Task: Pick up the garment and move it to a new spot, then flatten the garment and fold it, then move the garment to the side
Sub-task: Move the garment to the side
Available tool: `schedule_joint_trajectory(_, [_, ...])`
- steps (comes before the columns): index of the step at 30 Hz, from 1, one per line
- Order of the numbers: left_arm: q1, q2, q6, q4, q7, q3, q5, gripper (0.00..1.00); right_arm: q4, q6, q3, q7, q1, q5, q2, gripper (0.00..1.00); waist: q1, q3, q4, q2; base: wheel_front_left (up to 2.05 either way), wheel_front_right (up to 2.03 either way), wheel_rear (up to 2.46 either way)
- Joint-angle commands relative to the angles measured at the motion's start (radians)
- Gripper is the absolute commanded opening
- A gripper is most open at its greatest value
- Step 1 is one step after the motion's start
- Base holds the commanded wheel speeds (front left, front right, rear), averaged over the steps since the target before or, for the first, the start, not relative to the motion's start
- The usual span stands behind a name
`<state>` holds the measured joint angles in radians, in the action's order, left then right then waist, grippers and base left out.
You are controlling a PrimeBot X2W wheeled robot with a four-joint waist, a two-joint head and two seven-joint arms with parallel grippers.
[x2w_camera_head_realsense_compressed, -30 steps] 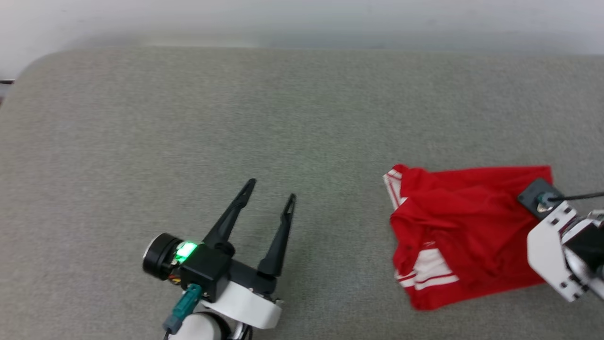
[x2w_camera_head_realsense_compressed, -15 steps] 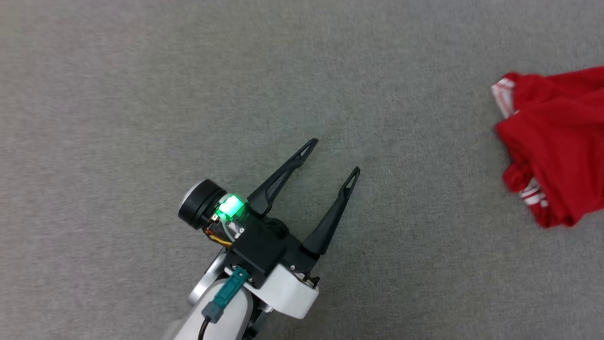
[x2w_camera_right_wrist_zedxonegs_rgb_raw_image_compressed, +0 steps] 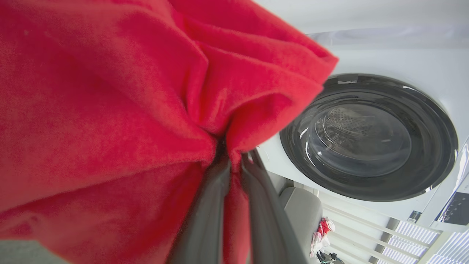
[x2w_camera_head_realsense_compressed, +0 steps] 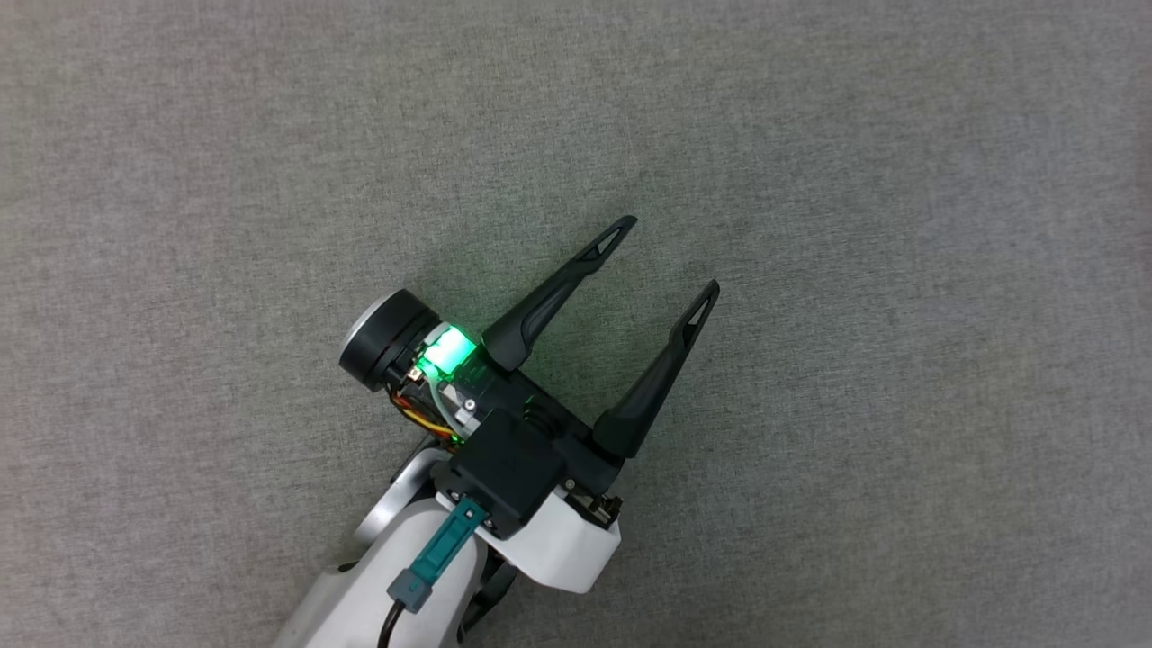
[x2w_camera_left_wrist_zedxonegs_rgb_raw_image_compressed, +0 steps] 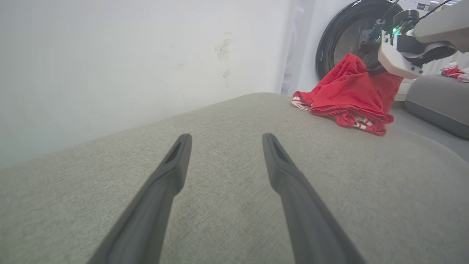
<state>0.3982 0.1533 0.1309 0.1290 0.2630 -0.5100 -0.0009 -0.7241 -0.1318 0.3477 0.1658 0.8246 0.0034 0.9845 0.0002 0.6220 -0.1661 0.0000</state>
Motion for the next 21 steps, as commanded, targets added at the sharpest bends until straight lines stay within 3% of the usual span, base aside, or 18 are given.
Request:
schedule_joint_trajectory(1, [0.017,0.006,-0.001,0.007,0.002,0.000,0.003,1.00,-0.019,0.002,-0.022,-0.009,0.020,-0.014,-0.014,0.00,-0.0002,0.017,0.005,0.0000,0.00,0.00,0.00])
schedule_joint_trajectory(8, [0.030,0.009,-0.004,0.006,0.002,-0.003,0.001,1.00,-0.075,0.002,-0.114,-0.029,0.046,-0.066,-0.060,0.00,-0.0002,0.036,0.016,0.0000,0.00,0.00,0.00])
schedule_joint_trajectory(9, [0.032,0.008,-0.004,0.005,0.002,-0.003,-0.001,1.00,-0.079,0.002,-0.130,-0.037,0.046,-0.078,-0.068,0.89,-0.0002,0.036,0.018,0.0000,0.00,0.00,0.00])
schedule_joint_trajectory(10, [0.032,0.007,-0.006,0.003,0.002,-0.003,-0.002,1.00,-0.086,0.002,-0.150,-0.038,0.047,-0.089,-0.079,1.00,-0.0002,0.033,0.021,0.0000,0.00,0.00,0.00])
schedule_joint_trajectory(21, [-0.029,-0.026,-0.027,-0.040,0.002,0.048,-0.061,1.00,-0.013,0.002,-0.262,-0.053,-0.003,-0.176,-0.177,1.00,-0.0002,-0.119,0.065,0.0000,0.00,0.00,0.00])
